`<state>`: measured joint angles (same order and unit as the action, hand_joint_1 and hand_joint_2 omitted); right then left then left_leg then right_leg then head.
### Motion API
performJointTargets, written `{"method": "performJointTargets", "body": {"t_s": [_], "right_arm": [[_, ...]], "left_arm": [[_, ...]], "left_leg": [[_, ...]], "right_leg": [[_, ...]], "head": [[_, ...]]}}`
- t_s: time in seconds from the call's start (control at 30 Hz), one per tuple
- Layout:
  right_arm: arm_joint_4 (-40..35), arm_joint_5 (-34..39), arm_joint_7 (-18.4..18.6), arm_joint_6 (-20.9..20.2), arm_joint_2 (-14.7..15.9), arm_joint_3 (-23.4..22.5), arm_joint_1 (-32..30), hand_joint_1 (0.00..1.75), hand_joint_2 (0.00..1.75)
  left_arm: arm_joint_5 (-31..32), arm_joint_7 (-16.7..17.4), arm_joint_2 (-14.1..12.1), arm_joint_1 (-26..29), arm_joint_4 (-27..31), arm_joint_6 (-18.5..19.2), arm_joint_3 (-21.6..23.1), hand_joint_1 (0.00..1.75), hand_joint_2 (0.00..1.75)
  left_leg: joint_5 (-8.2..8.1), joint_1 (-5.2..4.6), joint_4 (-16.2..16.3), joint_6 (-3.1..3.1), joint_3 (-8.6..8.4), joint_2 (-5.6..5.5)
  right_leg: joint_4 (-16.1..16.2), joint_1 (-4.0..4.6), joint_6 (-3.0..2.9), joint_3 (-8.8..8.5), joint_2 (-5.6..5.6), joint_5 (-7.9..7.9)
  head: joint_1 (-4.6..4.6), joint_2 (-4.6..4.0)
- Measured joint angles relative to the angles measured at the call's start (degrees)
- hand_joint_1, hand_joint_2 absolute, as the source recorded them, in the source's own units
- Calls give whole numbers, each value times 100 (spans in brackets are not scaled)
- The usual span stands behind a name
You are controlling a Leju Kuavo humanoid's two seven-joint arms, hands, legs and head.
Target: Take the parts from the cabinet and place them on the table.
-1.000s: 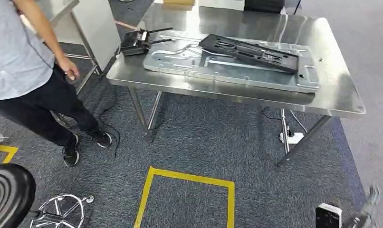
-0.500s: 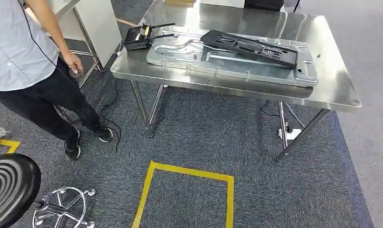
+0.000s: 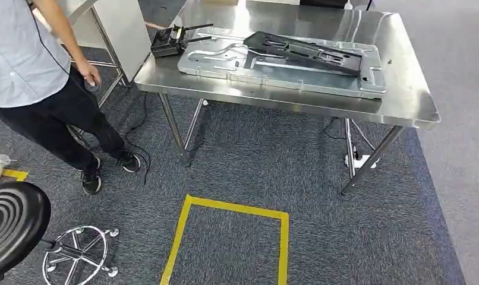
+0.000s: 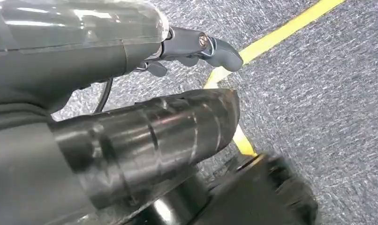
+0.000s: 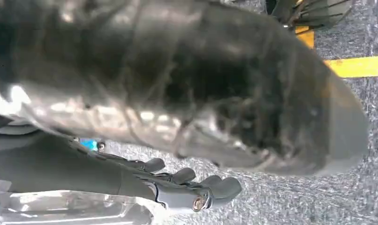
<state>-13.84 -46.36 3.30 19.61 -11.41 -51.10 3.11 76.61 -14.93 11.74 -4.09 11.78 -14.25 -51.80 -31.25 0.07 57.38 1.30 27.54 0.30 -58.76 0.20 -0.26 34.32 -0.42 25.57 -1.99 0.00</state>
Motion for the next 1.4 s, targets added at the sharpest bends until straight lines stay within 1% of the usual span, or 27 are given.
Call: {"method": "performJointTargets", "body": {"t_s": [0.1, 0.13, 0.2, 0.27, 0.3, 0.33, 0.37, 0.43, 0.47, 0.5, 0.63, 0.67, 0.7, 0.77, 0.8, 0.83, 0.9, 0.97, 1.0, 1.03, 1.13, 1.17, 1.23, 1.27, 1.33, 1.37, 1.4], "right_arm": [[31, -83, 7, 4, 0, 59, 10, 0, 0], [39, -85, 19, 9, 2, 68, -2, 0, 0], [50, -100, 46, 11, 0, 74, 2, 0, 0], [68, -118, 76, 9, 0, 96, 2, 0, 0], [79, -120, 96, 9, 0, 103, 1, 0, 0], [83, -124, 105, 9, 0, 105, -1, 0, 0], [85, -133, 112, 11, 0, 105, -5, 0, 0], [92, -133, 118, 9, 0, 109, 0, 0, 0], [92, -135, 111, 2, 0, 112, 12, 0, 0], [94, -135, 92, -7, 2, 114, 24, 0, 0], [94, -89, -131, -140, 0, 112, 20, 0, 0], [96, -50, -195, -204, -2, 112, 20, 0, 0], [96, -4, -281, -260, -2, 109, 25, 0, 0], [96, 150, -511, -380, -2, 85, 25, 0, 0], [96, 236, -613, -431, -2, 49, 25, 0, 0], [96, 291, -688, -461, -2, 2, 25, 0, 0], [96, 328, -785, -514, -2, -61, 23, 0, 0], [96, 348, -899, -560, -2, -90, 28, 0, 0], [96, 348, -920, -571, -2, -96, 31, 0, 0], [96, 350, -929, -579, -2, -105, 36, 0, 0], [96, 359, -997, -614, 0, -135, 33, 0, 0], [96, 359, -1021, -612, 0, -144, 24, 0, 0], [96, 339, -1067, -599, 0, -149, 21, 0, 0], [98, 313, -1080, -595, 2, -149, 23, 0, 0], [98, 289, -1113, -601, 2, -149, 23, 0, 0], [98, 282, -1123, -605, 2, -149, 20, 0, 0], [101, 278, -1139, -605, 2, -149, 14, 0, 0]], "left_arm": [[-22, 4, 0, 26, 0, -2, -2, 0, 0], [-28, 9, 4, 42, -2, -2, -2, 0, 0], [-37, 17, 2, 12, 0, -4, -4, 0, 0], [-42, 20, 4, 18, -2, -7, -9, 0, 0], [-46, 20, 4, 29, -2, -9, -15, 0, 0], [-53, 24, 4, 36, -2, -11, -22, 0, 0], [-57, 24, 4, 39, -2, -15, -33, 0, 0], [-59, 24, 4, 37, -2, -15, -39, 0, 0], [-63, 22, 7, 35, -2, -18, -42, 0, 0], [-68, 22, 13, 34, -2, -20, -44, 0, 0], [-123, 13, 13, 18, 0, -28, -83, 0, 0], [-144, 13, 11, 22, -2, -31, -103, 0, 0], [-155, 0, 11, 26, -2, -35, -125, 0, 0], [-173, -13, 11, 27, -2, -37, -149, 0, 0], [-197, -24, 9, 29, -2, -42, -160, 0, 0], [-216, -31, 9, 31, -2, -46, -170, 0, 0], [-227, -42, 9, 39, -2, -48, -190, 0, 0], [-245, -57, 4, 31, 0, -50, -208, 0, 0], [-245, -57, 2, 19, -2, -50, -221, 0, 0], [-249, -63, 2, 12, -2, -55, -236, 0, 0], [-260, -66, 2, 35, -2, -59, -273, 0, 0], [-262, -66, 4, 40, -2, -59, -278, 0, 0], [-265, -63, 4, 16, -2, -66, -284, 0, 0], [-267, -63, 4, 13, -2, -66, -286, 0, 0], [-271, -63, 4, 30, -2, -66, -289, 0, 0], [-278, -63, 4, 34, -2, -66, -293, 0, 0], [-278, -63, 4, 33, -2, -66, -295, 0, 0]], "left_leg": [[71, -15, 10, 76, 33, -7], [150, 11, -39, 114, 68, 6], [241, 38, -42, 198, 150, 21], [318, 24, -34, 217, 257, 27], [349, 19, -24, 214, 311, 32], [371, 14, -19, 214, 344, 35], [395, 12, -5, 209, 387, 35], [424, 8, 23, 186, 435, 28], [440, 9, 35, 170, 440, 29], [449, -35, 61, 143, 466, 31], [545, -7, 22, 0, 479, 38], [492, 2, 58, -32, 508, 27], [269, -2, 238, -59, 596, 13], [-294, 28, 1059, -108, 906, 10], [-493, 34, 1471, -128, 1043, 10], [-574, 41, 1716, -147, 1099, 12], [-372, 54, 1424, -153, 833, 12], [42, 62, 319, -123, 135, 11], [-17, 61, -27, -90, -29, 7], [45, 26, -33, -45, 18, 2], [118, -4, -20, 62, 58, 2], [204, 47, -82, 120, 92, 18], [282, 50, -81, 195, 160, 25], [335, 42, -73, 209, 235, 29], [394, 25, -62, 211, 334, 43], [419, 23, -52, 208, 376, 45], [439, 21, -34, 203, 417, 44]], "right_leg": [[31, -41, 110, -4, -7, -84], [30, -15, 150, 20, 5, -113], [-361, -53, 202, 190, 28, 341], [-1252, -76, 253, 506, 31, 897], [-1593, -84, 267, 601, 30, 1026], [-1670, -90, 272, 585, 30, 1023], [-1475, -95, 267, 411, 30, 891], [-489, -91, 216, -237, 30, 482], [16, -78, 165, -555, 33, 370], [195, -32, 139, -605, 26, 428], [210, -15, 19, -536, 30, 316], [287, -85, -30, -534, -2, 225], [305, -84, -74, -495, -4, 183], [295, -79, -97, -383, -10, 118], [285, -72, -96, -332, -18, 89], [265, -71, -90, -281, -22, 65], [206, -73, -66, -186, -21, 27], [109, -78, -35, -90, -19, 6], [66, -78, -15, -53, -22, -4], [22, -39, 31, -27, -20, -8], [75, -59, 163, -20, -21, -112], [41, -66, 187, 14, -11, -105], [-264, -78, 243, 151, 17, 276], [-786, -98, 282, 344, 19, 637], [-1592, -99, 312, 601, 19, 1028], [-1712, -101, 310, 593, 18, 1042], [-1545, -100, 304, 445, 18, 936]], "head": [[-2, 0], [-5, 0], [-24, 0], [-20, 0], [-17, 0], [-17, 0], [-17, 0], [-20, 0], [-20, 0], [-22, 0], [-22, 0], [-17, 0], [-16, 0], [2, 0], [2, 0], [2, 0], [2, 0], [2, 0], [2, 0], [-10, 0], [-7, 0], [-9, 0], [-17, 0], [-13, 0], [-13, 0], [-13, 0], [-13, 0]]}}
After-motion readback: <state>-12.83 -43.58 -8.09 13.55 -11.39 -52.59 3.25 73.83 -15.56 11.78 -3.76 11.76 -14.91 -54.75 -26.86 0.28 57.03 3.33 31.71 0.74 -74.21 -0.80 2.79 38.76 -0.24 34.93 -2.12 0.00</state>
